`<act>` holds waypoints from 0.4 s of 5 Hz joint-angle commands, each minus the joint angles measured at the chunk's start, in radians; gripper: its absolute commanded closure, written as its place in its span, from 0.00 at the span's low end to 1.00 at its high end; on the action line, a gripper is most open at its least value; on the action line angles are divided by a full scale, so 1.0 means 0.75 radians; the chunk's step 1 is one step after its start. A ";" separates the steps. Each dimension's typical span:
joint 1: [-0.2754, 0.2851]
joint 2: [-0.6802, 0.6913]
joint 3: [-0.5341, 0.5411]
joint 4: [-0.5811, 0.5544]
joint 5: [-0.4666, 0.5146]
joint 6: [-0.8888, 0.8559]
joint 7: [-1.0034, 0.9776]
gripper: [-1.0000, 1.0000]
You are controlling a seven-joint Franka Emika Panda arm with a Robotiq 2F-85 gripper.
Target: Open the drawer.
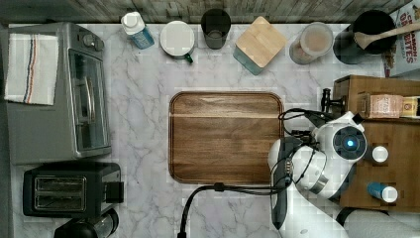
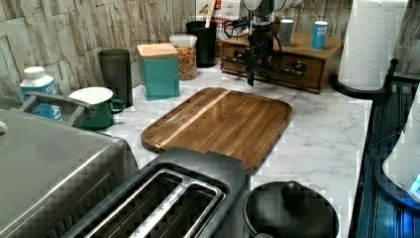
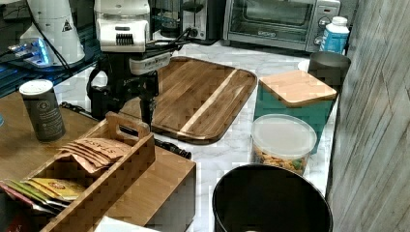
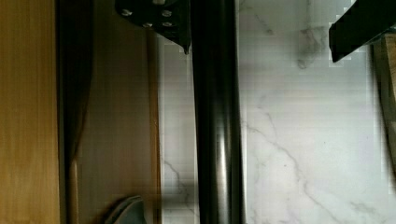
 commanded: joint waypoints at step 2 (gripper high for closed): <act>0.149 -0.212 0.220 -0.129 0.190 -0.035 -0.013 0.00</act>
